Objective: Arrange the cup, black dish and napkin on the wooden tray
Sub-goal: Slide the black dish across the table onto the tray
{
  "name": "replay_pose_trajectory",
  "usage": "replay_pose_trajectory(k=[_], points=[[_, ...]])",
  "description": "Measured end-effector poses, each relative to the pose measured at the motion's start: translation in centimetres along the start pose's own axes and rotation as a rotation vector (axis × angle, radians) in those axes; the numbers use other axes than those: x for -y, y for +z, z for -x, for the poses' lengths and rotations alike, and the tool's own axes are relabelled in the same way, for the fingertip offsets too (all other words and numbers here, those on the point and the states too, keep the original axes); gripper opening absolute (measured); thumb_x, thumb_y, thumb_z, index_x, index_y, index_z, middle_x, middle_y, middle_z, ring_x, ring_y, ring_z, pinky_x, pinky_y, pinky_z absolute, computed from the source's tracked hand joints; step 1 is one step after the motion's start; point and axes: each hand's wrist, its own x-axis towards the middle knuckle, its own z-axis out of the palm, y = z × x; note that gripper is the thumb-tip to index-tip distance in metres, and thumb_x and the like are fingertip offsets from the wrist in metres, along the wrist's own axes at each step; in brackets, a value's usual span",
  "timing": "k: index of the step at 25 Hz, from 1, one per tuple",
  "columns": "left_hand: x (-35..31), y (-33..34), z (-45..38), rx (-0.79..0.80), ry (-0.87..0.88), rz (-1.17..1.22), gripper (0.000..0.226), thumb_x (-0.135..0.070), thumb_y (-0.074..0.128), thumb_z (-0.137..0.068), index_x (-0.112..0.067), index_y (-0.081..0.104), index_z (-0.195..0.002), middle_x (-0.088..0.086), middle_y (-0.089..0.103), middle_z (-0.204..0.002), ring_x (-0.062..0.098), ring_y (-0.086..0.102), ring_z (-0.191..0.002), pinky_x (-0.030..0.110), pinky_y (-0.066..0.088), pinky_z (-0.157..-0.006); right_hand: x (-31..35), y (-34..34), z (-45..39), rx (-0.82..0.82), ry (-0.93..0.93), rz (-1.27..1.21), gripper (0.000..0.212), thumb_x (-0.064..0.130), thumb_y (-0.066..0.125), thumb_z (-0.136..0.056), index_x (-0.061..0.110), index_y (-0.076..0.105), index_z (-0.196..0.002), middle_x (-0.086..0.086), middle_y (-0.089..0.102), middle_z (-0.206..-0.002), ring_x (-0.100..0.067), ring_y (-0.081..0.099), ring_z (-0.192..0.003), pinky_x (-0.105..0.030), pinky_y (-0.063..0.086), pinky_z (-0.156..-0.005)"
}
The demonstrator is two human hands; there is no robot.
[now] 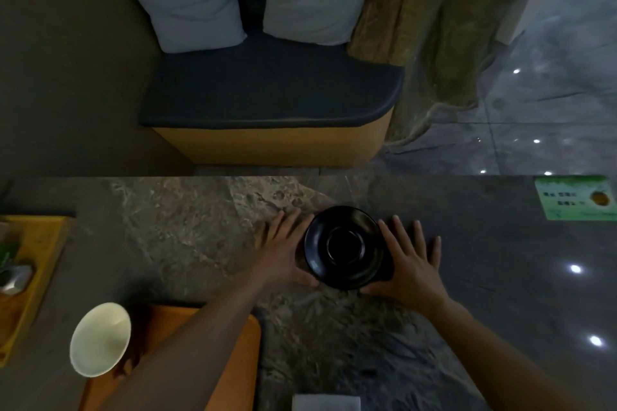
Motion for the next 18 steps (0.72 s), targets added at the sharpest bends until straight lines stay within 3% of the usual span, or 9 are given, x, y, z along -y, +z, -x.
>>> replay_pose_trajectory(k=[5,12,18], points=[[-0.6,0.5,-0.2,-0.023,-0.015,0.075,0.134,-0.078,0.073,-0.05,-0.043,-0.009,-0.15,-0.016,-0.018,-0.16,0.015,-0.03,-0.143,0.059,-0.011,-0.113,0.2,0.1,0.0,0.008,0.017,-0.047,0.133,0.104,0.043,-0.04,0.047,-0.01,-0.148,0.011,-0.011,-0.162,-0.021,-0.032,-0.143,-0.048,-0.036,-0.104],[-0.8,1.0,0.3,-0.066,-0.015,0.143,0.133,-0.09,0.063,-0.042,-0.054,-0.016,-0.143,-0.031,-0.021,-0.152,0.009,-0.032,-0.14,0.058,-0.012,-0.113,0.4,0.0,-0.2,0.033,0.035,-0.111,0.133,0.102,0.046,-0.035,0.054,-0.01,-0.145,0.016,-0.017,-0.159,-0.019,-0.037,-0.14,-0.045,-0.042,-0.097],[-1.1,0.8,2.4,-0.074,-0.02,0.199,0.129,-0.079,0.072,-0.05,-0.054,-0.013,-0.142,-0.026,-0.013,-0.157,0.012,-0.022,-0.144,0.061,-0.003,-0.116,0.6,0.1,0.6,0.036,0.015,-0.167,0.133,0.098,0.054,-0.033,0.059,-0.011,-0.142,0.011,-0.005,-0.163,-0.016,-0.044,-0.135,-0.044,-0.042,-0.095]])
